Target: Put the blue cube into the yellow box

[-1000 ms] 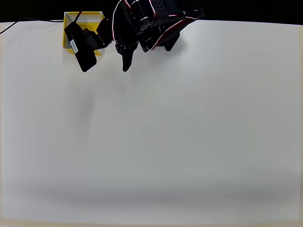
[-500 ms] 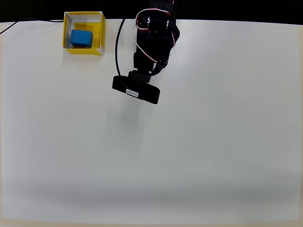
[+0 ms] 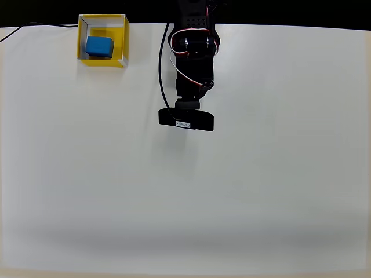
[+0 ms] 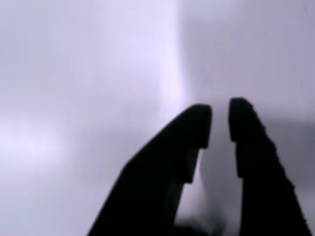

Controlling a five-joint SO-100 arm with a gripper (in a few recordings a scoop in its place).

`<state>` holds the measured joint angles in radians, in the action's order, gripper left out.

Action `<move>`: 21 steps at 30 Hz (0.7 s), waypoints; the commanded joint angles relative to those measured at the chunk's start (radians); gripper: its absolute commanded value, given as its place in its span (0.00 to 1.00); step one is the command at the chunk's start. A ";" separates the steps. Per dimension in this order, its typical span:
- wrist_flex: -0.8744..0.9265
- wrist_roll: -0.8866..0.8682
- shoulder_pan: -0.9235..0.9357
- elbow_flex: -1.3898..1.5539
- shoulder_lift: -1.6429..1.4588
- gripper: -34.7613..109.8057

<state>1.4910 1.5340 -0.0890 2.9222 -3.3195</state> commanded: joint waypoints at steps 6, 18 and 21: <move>-0.160 0.101 0.078 0.210 -0.025 0.24; -0.132 0.084 0.120 0.222 -0.025 0.24; -0.132 0.084 0.124 0.222 -0.025 0.24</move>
<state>1.3499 1.6076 0.0199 3.1186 -3.3211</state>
